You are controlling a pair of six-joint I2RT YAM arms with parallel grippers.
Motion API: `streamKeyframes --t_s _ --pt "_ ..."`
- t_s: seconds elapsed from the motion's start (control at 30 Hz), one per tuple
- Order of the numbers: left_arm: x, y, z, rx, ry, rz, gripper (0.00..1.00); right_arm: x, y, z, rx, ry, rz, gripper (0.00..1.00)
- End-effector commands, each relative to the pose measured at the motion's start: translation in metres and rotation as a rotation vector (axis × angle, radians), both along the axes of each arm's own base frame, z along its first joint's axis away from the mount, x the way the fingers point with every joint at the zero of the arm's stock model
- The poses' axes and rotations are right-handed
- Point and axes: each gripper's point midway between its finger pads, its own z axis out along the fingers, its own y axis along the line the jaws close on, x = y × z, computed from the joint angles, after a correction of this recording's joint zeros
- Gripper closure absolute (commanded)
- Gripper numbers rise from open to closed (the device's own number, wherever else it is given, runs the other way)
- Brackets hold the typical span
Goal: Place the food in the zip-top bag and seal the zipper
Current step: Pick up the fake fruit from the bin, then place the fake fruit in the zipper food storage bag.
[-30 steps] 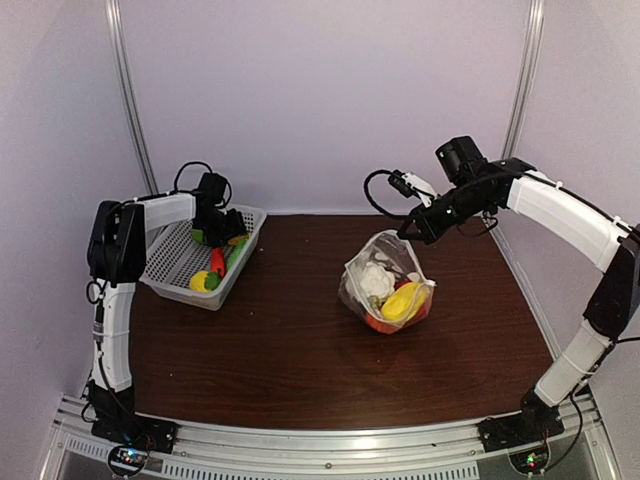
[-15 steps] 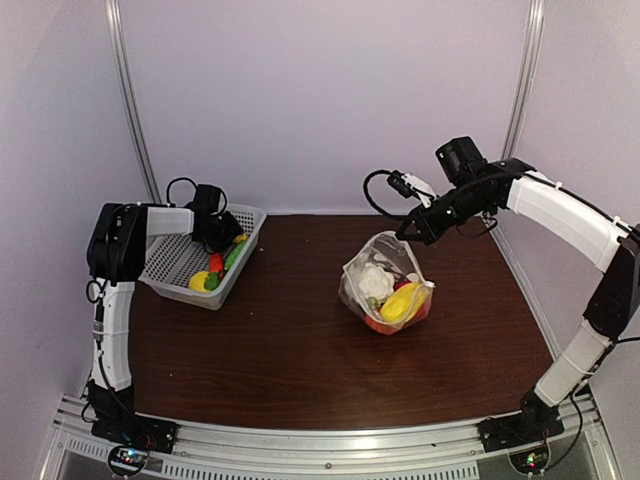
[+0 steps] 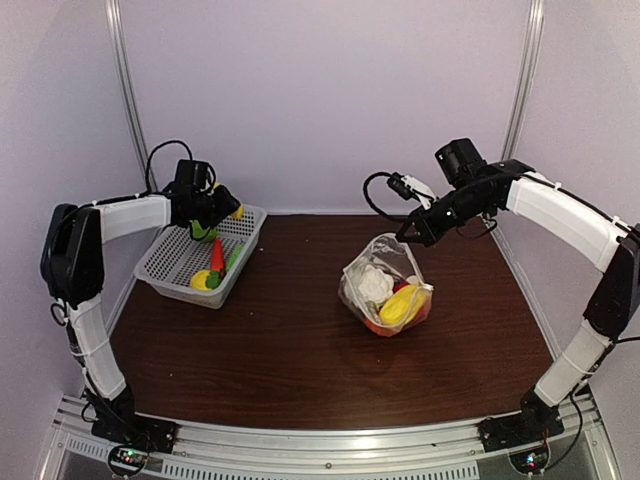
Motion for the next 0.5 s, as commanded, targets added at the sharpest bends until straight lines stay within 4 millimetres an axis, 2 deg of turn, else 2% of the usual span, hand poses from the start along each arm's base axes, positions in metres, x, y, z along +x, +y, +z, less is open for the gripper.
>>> streamKeyframes --t_s 0.0,0.07,0.2,0.37,0.47 --pt "-0.037 -0.030 0.083 0.073 -0.198 -0.148 0.65 0.001 -0.003 0.014 0.000 -0.034 -0.015 1.00" --pt "-0.062 -0.066 0.105 0.069 -0.257 -0.278 0.65 0.002 -0.003 0.017 0.005 -0.035 -0.021 1.00" --pt "-0.133 -0.165 0.135 0.008 -0.373 -0.616 0.65 0.003 -0.003 0.024 0.018 -0.036 -0.038 1.00" --pt "-0.229 -0.267 0.153 -0.113 -0.453 -0.926 0.66 0.001 -0.001 0.036 0.056 -0.035 -0.052 1.00" --pt "-0.262 -0.305 0.151 -0.119 -0.440 -1.011 0.66 0.000 0.000 0.045 0.082 -0.040 -0.060 1.00"
